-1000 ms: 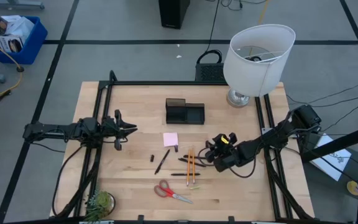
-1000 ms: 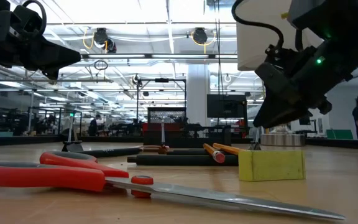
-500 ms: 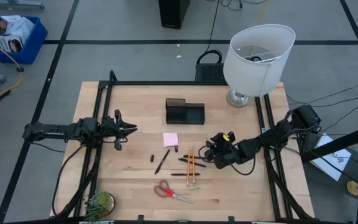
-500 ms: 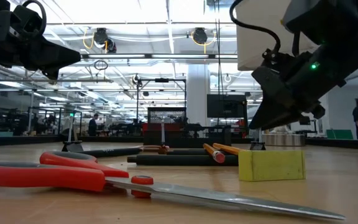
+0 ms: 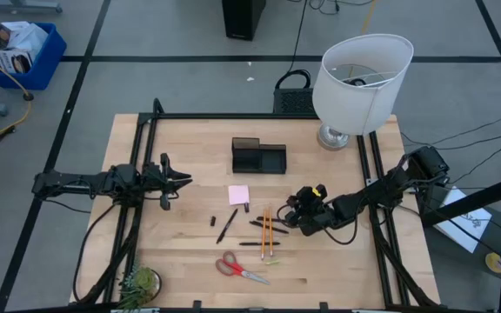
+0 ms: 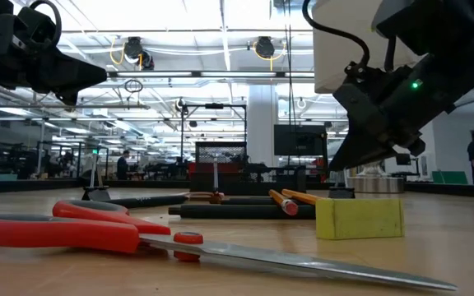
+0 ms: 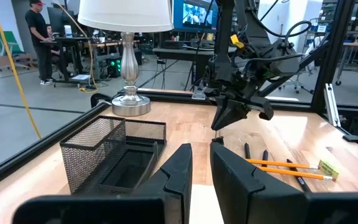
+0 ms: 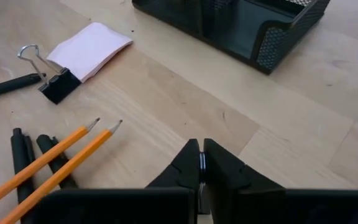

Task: Pick and place office supplies into organizer
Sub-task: Put the black binder clip into the desk organizer

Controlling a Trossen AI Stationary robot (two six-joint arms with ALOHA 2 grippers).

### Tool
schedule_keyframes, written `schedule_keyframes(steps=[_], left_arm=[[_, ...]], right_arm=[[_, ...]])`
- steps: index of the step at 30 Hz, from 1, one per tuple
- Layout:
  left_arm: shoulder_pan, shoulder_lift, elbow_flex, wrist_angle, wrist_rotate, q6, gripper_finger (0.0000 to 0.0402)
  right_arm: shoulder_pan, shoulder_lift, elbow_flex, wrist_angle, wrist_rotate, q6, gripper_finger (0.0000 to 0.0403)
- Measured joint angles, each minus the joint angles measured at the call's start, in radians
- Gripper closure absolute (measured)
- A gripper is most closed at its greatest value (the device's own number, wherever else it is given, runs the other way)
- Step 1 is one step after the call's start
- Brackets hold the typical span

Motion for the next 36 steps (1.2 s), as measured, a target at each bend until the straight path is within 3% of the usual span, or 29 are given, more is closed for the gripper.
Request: schedule_keyframes(steps=[9,19,29,36], left_arm=[[0.0,0.0,0.0,0.0,0.0,0.0,0.0339],[0.0,0.0,0.0,0.0,0.0,0.0,0.0339],[0.0,0.0,0.0,0.0,0.0,0.0,0.0339],[0.0,0.0,0.0,0.0,0.0,0.0,0.0339]], right_arm=[[-0.001,0.0,0.0,0.086,0.034,-0.146,0.0395],[-0.057,0.026,0.0,0.526,0.024,-0.583,0.0397],[-0.219,0.118,0.01,0.765,-0.212,-0.744,0.0398],[-0.279,0.235,0.126,0.77,-0.254,-0.891,0.0398]])
